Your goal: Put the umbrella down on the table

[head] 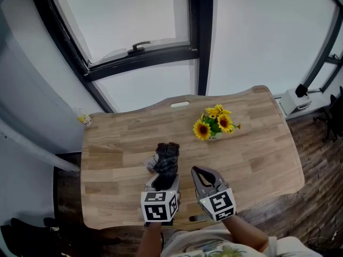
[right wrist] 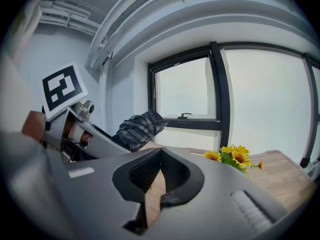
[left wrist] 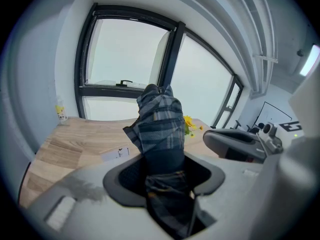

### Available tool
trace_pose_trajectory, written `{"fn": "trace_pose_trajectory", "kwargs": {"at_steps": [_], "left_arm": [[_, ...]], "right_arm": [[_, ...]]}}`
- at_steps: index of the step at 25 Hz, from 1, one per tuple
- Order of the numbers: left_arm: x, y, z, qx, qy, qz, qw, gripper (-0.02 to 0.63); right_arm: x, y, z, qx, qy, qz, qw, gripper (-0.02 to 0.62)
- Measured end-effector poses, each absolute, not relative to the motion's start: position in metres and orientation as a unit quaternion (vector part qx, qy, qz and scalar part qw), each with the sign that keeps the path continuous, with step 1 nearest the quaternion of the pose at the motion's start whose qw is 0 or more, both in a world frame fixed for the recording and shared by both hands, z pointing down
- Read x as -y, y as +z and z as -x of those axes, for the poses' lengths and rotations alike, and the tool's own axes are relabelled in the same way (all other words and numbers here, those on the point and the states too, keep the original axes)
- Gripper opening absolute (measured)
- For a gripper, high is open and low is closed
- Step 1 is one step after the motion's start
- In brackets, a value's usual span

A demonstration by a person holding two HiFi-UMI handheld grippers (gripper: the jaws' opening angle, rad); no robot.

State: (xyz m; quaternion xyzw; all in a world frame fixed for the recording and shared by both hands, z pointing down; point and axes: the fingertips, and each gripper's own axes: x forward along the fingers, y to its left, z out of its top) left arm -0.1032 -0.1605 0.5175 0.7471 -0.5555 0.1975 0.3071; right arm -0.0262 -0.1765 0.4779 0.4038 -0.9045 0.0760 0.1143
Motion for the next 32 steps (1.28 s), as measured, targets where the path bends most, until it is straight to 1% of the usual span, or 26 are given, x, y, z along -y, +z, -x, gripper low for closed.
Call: {"fn": "trace_pose_trajectory", "kwargs": {"at_steps": [32], "left_arm": [[0.159, 0.566, 0.093, 0.542, 0.230, -0.729, 0.348, 0.219]], "right_arm": [[0.186, 0.492, 0.017, 0.904, 0.094, -0.400, 0.121, 0.002]]}}
